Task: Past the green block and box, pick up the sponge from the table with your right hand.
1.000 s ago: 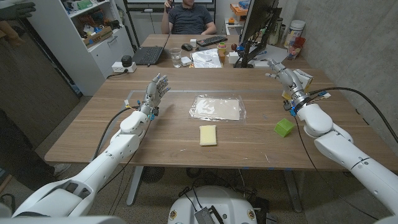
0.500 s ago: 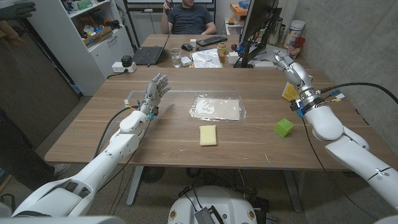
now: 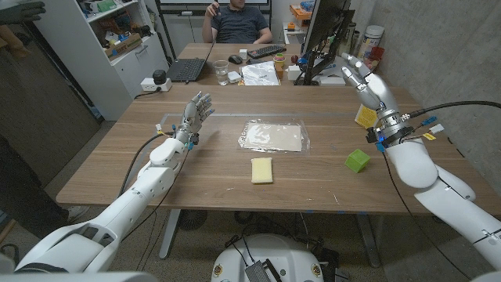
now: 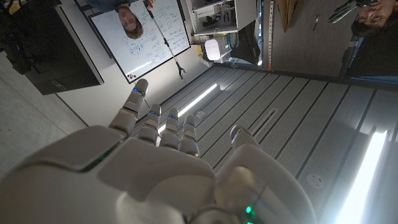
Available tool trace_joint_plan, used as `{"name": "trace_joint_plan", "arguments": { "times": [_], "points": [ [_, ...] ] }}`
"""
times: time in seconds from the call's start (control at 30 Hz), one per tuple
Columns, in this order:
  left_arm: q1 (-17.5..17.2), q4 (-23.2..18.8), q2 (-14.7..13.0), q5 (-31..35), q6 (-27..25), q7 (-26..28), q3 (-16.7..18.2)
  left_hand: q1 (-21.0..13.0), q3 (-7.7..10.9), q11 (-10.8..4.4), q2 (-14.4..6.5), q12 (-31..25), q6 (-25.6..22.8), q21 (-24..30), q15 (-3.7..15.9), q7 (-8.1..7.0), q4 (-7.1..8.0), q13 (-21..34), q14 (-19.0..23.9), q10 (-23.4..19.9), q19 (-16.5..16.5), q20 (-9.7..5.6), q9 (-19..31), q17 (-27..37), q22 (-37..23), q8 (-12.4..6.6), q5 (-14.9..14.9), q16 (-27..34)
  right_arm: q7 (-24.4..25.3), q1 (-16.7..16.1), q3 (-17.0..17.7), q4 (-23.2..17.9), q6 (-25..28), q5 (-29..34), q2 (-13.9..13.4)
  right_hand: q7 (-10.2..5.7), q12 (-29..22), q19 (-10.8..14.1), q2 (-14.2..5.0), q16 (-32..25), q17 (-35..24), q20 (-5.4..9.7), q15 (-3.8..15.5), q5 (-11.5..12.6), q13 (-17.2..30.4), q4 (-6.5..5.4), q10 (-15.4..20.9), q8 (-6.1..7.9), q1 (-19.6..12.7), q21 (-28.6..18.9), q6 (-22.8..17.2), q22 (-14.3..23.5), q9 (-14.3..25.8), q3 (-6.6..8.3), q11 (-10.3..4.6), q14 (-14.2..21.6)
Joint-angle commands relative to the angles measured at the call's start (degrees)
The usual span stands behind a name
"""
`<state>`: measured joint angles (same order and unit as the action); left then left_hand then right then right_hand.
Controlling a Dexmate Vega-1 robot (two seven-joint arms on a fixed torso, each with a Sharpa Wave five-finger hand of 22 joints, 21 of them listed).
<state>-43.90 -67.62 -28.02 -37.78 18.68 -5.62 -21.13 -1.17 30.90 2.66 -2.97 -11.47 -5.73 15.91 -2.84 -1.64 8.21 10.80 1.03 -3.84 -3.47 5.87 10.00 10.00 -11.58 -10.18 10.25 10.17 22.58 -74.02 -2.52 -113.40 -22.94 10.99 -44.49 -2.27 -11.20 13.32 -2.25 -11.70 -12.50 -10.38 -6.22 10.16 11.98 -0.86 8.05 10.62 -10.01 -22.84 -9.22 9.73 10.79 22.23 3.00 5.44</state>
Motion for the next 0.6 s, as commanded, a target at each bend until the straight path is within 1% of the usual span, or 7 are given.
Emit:
{"name": "trace_joint_plan", "arguments": {
  "times": [0.03,0.17,0.23,0.3,0.37,0.5,0.6],
  "points": [
    [0.7,0.7,-0.2,-0.1,0.2,-1.7,-0.1,0.1,-0.31,0.08,-0.5,-0.3,-0.6,0.1,-0.41,-0.04,-0.05,0.2,-0.1,-0.3,0.0,0.61,0.2,0.1,-0.2,-0.38,0.2,0.3,4.0,-8.5,3.7,-12.6,3.5,17.5,6.3,-0.34,-0.4,0.3,0.12,-0.3,0.0,-0.64,0.13,0.2,0.2,0.44,0.5,0.38,-0.4,0.0,-0.2,0.3,0.2,0.09,-0.18,0.2],
    [0.7,0.8,-0.3,-0.3,0.2,-2.1,-0.1,0.1,-0.35,0.14,-0.5,-0.3,-0.6,0.0,-0.46,-0.14,-0.05,0.2,-0.1,-0.2,0.1,0.75,0.2,0.1,-0.2,-0.37,0.2,0.3,4.5,-9.2,2.9,-13.8,3.1,20.4,7.0,-0.66,-0.4,0.4,0.31,-0.3,0.1,-1.07,0.23,0.1,0.2,0.71,0.5,0.41,-0.5,0.2,-0.2,0.3,0.2,0.02,-0.39,0.2],
    [0.7,0.9,-0.4,-0.6,0.3,-2.4,0.1,0.1,-0.37,0.09,-0.5,-0.3,-0.5,0.0,-0.48,-0.27,-0.05,0.2,-0.1,-0.1,0.1,0.73,0.2,0.1,-0.2,-0.36,0.2,0.3,5.2,-10.0,2.5,-15.4,4.9,24.1,8.0,-0.76,-0.4,0.5,0.39,-0.3,0.1,-1.13,0.31,0.1,0.2,0.81,0.5,0.42,-0.6,0.2,-0.2,0.3,0.2,-0.01,-0.52,0.2],
    [0.9,1.1,-0.5,-0.6,0.3,-2.9,0.1,0.1,-0.39,0.11,-0.5,-0.3,-0.6,0.0,-0.49,-0.20,-0.05,0.2,-0.1,-0.1,0.1,0.76,0.2,0.1,-0.2,-0.37,0.2,0.3,5.7,-10.2,2.0,-15.8,4.7,25.5,8.1,-0.87,-0.4,0.5,0.45,-0.2,0.1,-1.25,0.34,0.1,0.2,0.90,0.5,0.45,-0.6,0.3,-0.3,0.3,0.2,-0.04,-0.60,0.1],
    [0.9,1.2,-0.5,-0.8,0.4,-3.1,0.2,0.1,-0.40,0.11,-0.5,-0.3,-0.6,0.0,-0.52,-0.22,-0.05,0.2,-0.1,-0.1,0.1,0.76,0.2,0.1,-0.2,-0.38,0.2,0.3,6.8,-10.8,1.2,-16.9,6.3,29.0,8.9,-0.99,-0.4,0.5,0.50,-0.2,0.2,-1.33,0.37,0.1,0.2,0.98,0.5,0.45,-0.6,0.3,-0.3,0.3,0.2,-0.07,-0.64,0.1],
    [1.0,1.3,-0.7,-1.0,0.2,-3.8,0.1,0.1,-0.44,0.15,-0.5,-0.3,-0.6,0.0,-0.49,-0.12,-0.05,0.2,-0.1,-0.1,0.1,0.75,0.2,0.1,-0.2,-0.39,0.2,0.3,8.2,-11.7,-0.4,-18.7,8.5,34.4,9.6,-1.12,-0.4,0.6,0.55,-0.2,0.2,-1.42,0.38,0.1,0.2,1.10,0.4,0.48,-0.7,0.4,-0.3,0.3,0.2,-0.10,-0.74,0.0],
    [0.9,1.4,-0.7,-1.1,0.3,-3.9,0.2,0.1,-0.46,0.07,-0.5,-0.3,-0.6,0.0,-0.45,-0.18,-0.05,0.2,-0.1,-0.1,0.1,0.77,0.2,0.1,-0.2,-0.38,0.2,0.3,8.3,-11.8,-1.8,-19.6,9.2,36.4,9.2,-1.21,-0.4,0.6,0.58,-0.2,0.2,-1.45,0.44,0.1,0.2,1.18,0.4,0.48,-0.7,0.4,-0.3,0.3,0.2,-0.11,-0.79,0.1]
  ]
}}
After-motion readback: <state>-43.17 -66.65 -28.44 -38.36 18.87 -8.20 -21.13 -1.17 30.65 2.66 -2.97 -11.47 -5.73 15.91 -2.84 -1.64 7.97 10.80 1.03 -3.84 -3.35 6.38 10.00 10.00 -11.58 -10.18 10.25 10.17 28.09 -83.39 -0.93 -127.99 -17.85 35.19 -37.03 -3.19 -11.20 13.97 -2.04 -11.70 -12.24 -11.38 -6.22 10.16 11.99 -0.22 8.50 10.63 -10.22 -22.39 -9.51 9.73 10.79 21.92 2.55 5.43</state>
